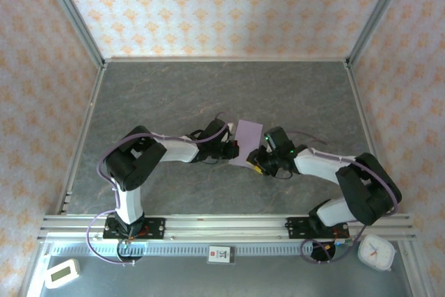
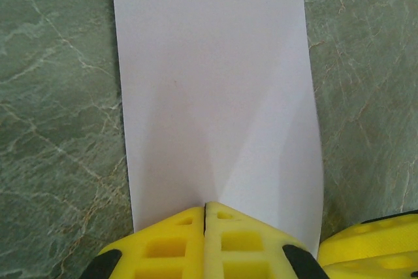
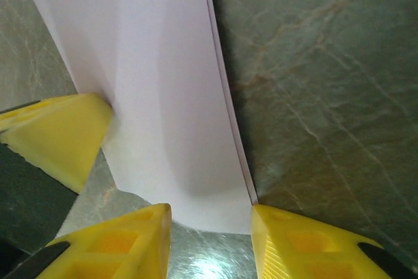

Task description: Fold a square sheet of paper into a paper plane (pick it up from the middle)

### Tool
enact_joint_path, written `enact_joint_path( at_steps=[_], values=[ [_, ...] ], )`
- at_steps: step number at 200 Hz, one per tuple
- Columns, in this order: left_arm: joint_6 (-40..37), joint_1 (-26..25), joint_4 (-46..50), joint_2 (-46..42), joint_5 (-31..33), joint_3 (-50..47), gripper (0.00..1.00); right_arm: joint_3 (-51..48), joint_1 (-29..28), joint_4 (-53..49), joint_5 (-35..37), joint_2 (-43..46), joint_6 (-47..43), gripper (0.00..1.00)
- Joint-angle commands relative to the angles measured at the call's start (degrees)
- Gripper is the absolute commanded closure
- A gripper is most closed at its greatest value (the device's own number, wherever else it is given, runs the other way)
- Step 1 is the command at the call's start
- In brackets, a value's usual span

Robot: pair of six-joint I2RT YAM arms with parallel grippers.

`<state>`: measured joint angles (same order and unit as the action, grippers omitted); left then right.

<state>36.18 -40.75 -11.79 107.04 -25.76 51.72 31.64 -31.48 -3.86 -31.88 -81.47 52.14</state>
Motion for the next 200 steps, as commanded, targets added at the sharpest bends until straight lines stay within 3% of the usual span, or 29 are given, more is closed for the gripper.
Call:
enact_joint_path(
  at_steps=[1, 75, 157, 200],
  values=[
    [0.56, 0.02, 3.27, 0.96, -1.13, -2.32, 1.0, 2.2, -0.55, 1.22, 1.42, -2.75, 0.57, 0.61],
    [0.97, 0.06, 2.65, 0.62, -1.05, -3.01, 1.0, 8.25, -0.51, 1.05, 2.22, -5.14, -0.28, 0.62],
    [0.91, 0.01, 2.5, 0.18, -1.22, -3.67, 1.0, 7.75, -0.57, 1.44, 4.32, -3.94, 0.41, 0.62],
    [0.94, 0.04, 2.43, -0.25, -1.27, -4.34, 1.0, 6.91, -0.51, 0.85, 6.67, -3.38, 0.42, 0.46]
  ],
)
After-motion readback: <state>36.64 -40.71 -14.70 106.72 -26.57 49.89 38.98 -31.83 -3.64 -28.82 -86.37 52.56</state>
